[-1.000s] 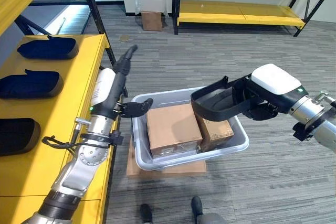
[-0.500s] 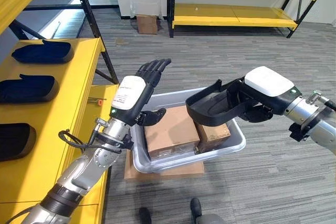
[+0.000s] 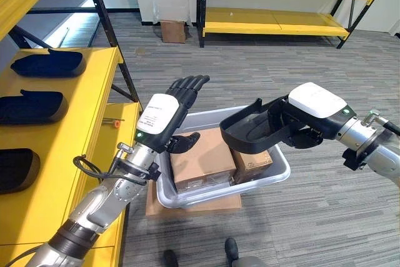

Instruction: Move parts from the plastic box to the shelf.

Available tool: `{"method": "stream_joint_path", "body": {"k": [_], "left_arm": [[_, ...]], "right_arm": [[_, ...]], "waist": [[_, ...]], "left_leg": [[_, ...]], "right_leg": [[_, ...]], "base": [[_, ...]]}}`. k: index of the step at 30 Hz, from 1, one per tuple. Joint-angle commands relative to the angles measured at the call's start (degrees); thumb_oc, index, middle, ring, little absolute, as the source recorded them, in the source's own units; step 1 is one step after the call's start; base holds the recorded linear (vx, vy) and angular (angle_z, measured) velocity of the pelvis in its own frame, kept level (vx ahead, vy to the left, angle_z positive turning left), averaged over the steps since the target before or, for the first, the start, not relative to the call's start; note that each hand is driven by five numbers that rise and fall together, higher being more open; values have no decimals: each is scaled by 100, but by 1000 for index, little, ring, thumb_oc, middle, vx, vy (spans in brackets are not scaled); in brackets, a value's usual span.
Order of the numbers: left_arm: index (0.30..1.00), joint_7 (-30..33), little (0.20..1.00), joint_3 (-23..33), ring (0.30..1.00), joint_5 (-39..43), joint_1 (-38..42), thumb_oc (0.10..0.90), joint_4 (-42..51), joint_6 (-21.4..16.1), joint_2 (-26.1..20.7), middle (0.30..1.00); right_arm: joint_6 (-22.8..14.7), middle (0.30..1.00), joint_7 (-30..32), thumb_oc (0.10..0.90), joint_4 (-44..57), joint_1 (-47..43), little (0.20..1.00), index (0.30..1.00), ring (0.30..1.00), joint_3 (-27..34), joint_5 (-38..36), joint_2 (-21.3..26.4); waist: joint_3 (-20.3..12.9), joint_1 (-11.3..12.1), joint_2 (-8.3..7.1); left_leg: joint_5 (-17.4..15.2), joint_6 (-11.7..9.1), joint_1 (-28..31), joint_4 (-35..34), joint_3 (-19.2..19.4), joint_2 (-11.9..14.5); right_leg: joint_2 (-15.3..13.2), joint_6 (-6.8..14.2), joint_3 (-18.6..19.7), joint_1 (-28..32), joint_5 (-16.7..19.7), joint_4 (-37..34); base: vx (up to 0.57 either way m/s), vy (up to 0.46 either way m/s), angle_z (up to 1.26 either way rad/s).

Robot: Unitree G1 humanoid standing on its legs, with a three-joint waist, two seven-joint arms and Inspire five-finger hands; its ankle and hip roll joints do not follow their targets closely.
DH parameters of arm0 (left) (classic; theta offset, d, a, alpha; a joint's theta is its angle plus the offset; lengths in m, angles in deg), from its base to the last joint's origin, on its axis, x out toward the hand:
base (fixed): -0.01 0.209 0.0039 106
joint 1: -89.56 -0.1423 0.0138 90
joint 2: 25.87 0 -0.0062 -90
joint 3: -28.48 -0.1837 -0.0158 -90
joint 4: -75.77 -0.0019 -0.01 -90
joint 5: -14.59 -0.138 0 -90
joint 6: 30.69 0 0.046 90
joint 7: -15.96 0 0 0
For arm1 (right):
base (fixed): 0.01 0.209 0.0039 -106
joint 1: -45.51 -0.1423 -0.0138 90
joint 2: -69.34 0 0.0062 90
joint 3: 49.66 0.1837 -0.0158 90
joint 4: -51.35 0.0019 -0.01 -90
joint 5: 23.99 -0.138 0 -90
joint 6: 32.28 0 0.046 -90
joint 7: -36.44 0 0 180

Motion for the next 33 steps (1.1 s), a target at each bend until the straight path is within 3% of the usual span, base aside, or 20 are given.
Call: {"method": "stream_joint_path", "body": {"k": [1, 33], "left_arm": [[1000, 228, 1000, -81, 1000, 106, 414, 900, 609, -403, -172, 1000], [1000, -118, 1000, -715, 1000, 467, 596, 900, 639, -453, 315, 1000]], "right_arm": [[-112, 300, 696, 400, -13, -959, 300, 300, 300, 14, -371, 150], [-20, 300, 840, 400, -245, -1340, 300, 300, 300, -257, -299, -90]], "waist": [[-720, 129, -182], [-658, 114, -169]], "left_leg": [[-607, -298, 491, -42, -90, 463], [-619, -268, 476, -42, -101, 462]], "right_leg": [[-160, 380, 194, 363, -422, -12], [-177, 363, 197, 347, -448, -12]], "base": [[0, 0, 0], [0, 0, 0]]}}
